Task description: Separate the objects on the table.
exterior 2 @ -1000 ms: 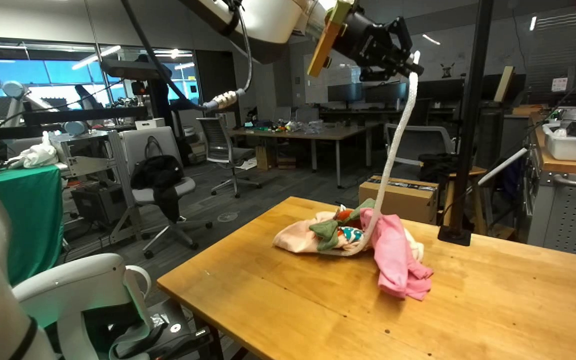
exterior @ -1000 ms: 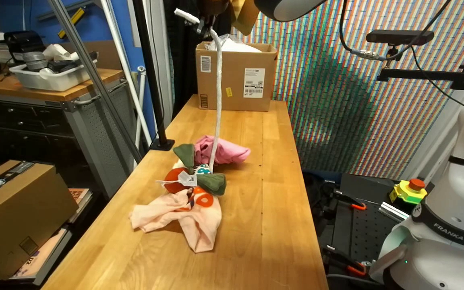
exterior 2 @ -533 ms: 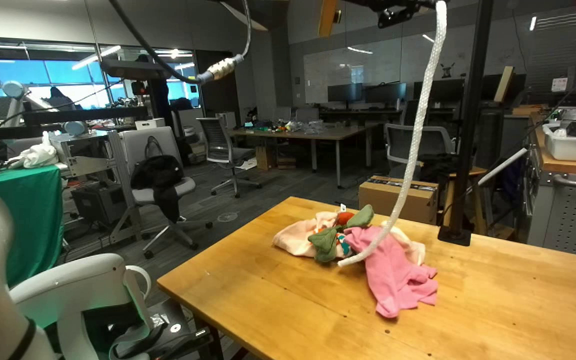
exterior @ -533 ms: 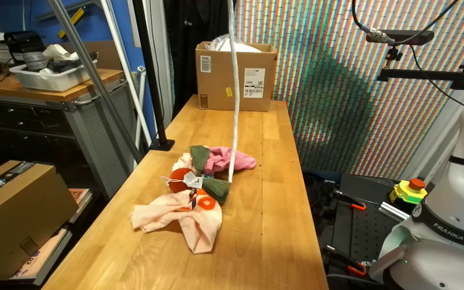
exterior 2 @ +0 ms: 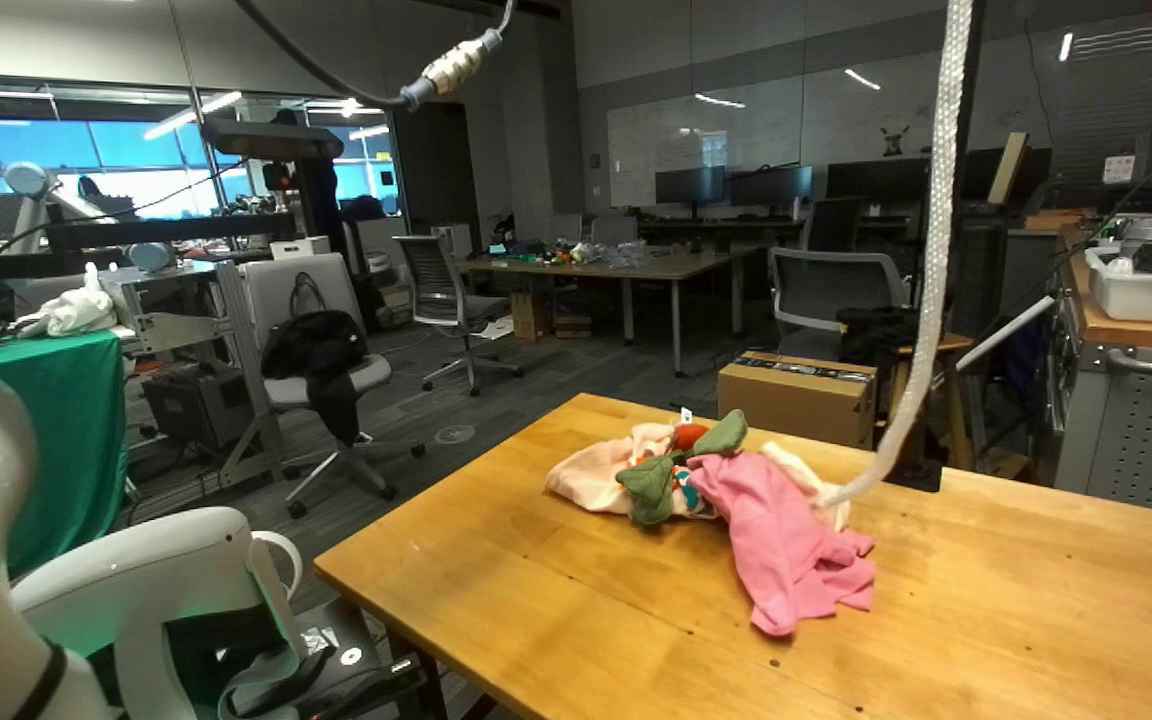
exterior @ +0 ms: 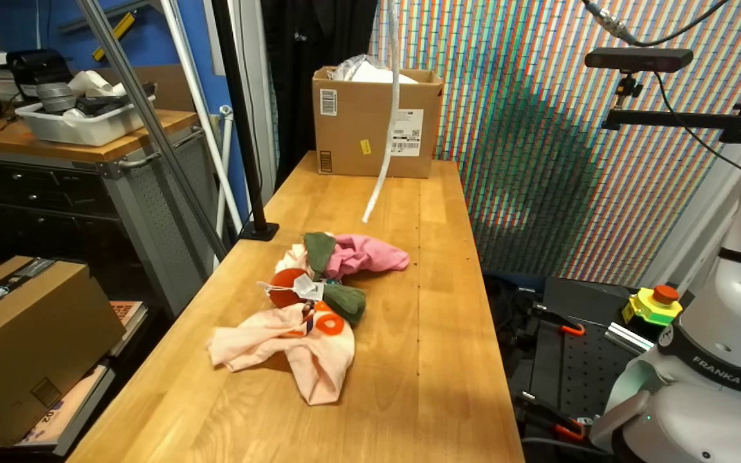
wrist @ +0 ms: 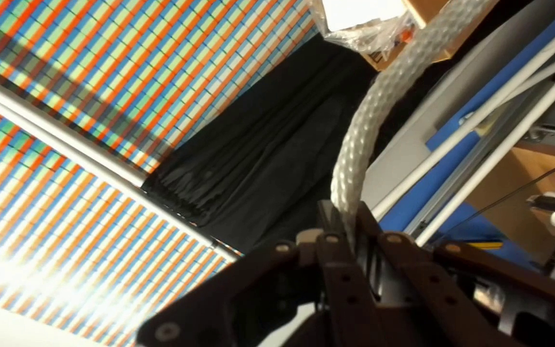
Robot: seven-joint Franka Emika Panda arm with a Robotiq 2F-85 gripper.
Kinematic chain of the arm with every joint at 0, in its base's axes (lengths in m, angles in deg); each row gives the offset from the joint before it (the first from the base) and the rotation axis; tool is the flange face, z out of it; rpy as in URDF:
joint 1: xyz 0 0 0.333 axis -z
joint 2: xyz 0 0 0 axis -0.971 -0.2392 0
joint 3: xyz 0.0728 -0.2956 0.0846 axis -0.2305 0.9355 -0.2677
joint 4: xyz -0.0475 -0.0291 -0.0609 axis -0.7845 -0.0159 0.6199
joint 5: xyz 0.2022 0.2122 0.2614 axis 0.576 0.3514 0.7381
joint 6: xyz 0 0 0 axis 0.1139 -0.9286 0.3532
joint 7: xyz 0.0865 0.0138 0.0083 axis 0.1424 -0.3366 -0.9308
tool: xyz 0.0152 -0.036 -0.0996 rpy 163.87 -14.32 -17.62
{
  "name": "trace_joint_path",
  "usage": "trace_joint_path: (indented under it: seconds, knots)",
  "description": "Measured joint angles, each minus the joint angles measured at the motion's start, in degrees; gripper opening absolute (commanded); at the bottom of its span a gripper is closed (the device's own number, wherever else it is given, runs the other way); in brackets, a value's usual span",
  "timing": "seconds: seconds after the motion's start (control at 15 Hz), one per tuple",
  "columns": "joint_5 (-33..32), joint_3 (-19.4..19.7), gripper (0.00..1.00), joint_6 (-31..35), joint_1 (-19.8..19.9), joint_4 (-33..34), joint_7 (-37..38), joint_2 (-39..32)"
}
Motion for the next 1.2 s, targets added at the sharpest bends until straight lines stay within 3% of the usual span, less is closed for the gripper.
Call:
trace_joint_path:
  seconds: [0.33,0.8,1.0,1.2]
  knots:
    - [-1.2,2.0,0.03,-1.1,3.0,1.7,4.2,-0.4]
    - [-0.1,7.7,0.03,0.1,7.1,2.7,8.5,-1.8]
    - [3.8,10.3,0.03,3.6,8.7,3.0,10.0,-3.2]
    - [11.9,12.9,0.03,11.0,10.2,3.0,9.9,-5.4]
